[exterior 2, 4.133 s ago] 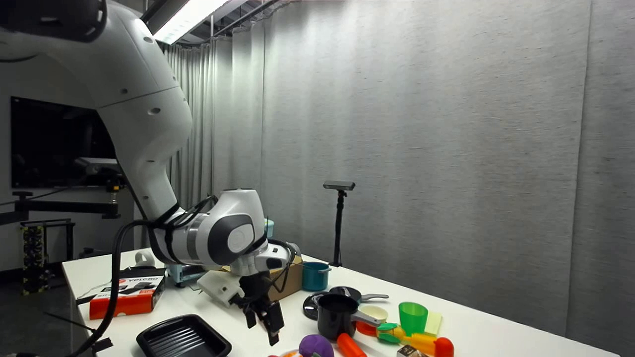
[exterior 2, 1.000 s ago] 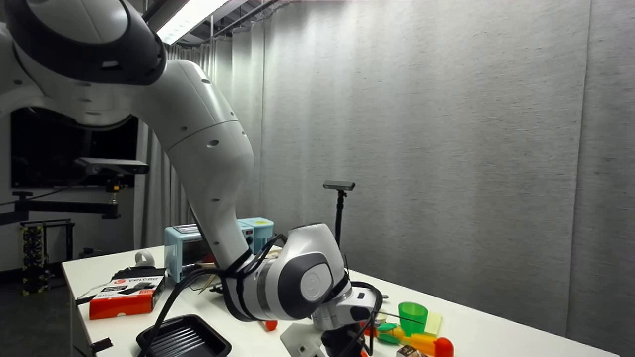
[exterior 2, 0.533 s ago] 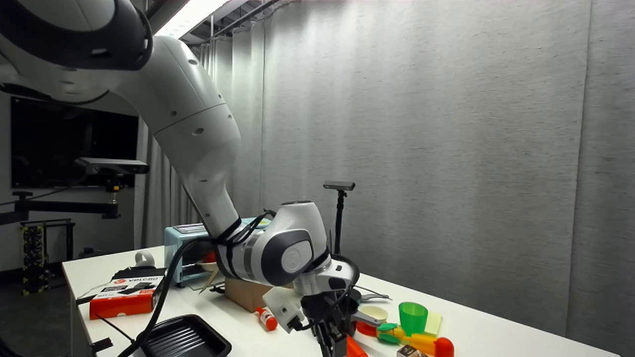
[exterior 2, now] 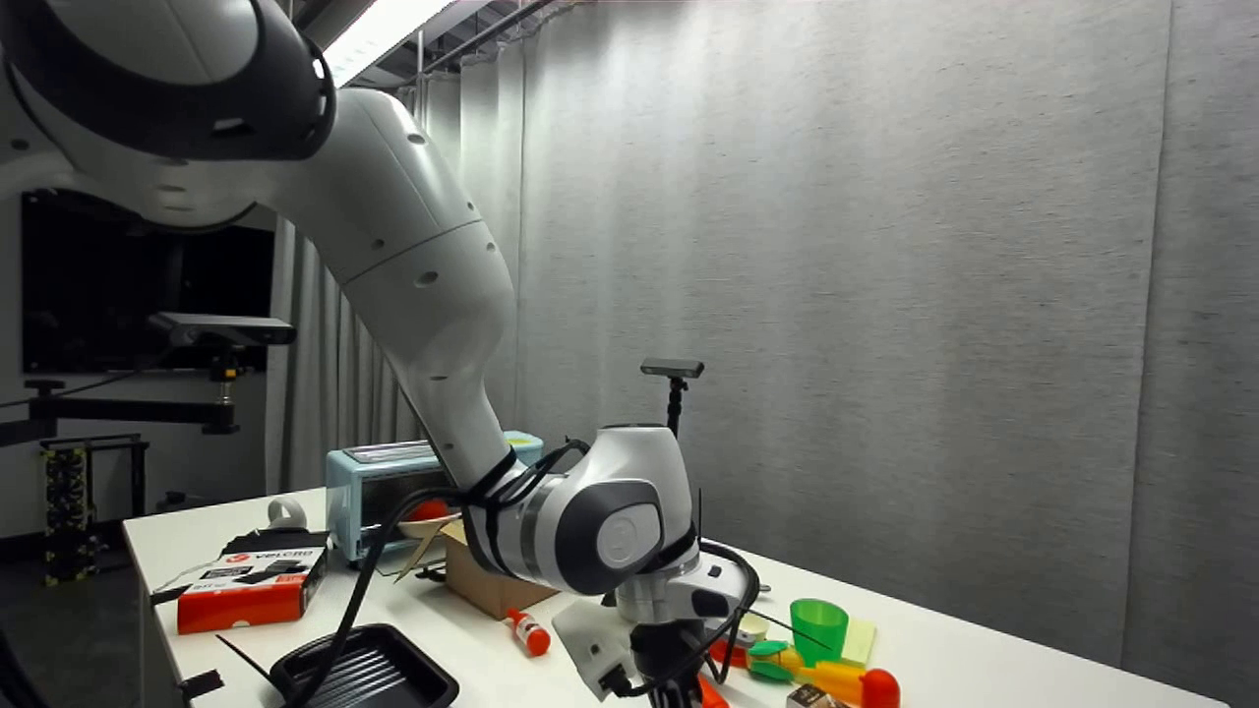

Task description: Move the white plate to the right

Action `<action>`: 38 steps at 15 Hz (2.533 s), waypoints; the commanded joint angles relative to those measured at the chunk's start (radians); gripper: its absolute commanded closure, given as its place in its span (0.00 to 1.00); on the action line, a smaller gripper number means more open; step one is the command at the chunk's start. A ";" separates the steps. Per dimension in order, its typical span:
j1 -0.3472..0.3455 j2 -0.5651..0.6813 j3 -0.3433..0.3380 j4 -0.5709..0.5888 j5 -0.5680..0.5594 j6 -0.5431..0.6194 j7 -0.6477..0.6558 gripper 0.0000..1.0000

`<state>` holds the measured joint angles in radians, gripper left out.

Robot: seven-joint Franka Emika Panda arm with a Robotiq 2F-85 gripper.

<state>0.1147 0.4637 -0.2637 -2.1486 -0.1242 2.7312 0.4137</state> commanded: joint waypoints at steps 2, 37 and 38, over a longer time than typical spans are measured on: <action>0.005 0.085 -0.041 0.087 -0.008 0.009 0.066 1.00; -0.028 0.050 -0.146 0.086 -0.006 -0.181 0.355 1.00; -0.032 0.055 -0.144 0.079 -0.013 -0.151 0.360 1.00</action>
<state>0.1098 0.5194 -0.4257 -2.0560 -0.1137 2.5529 0.7415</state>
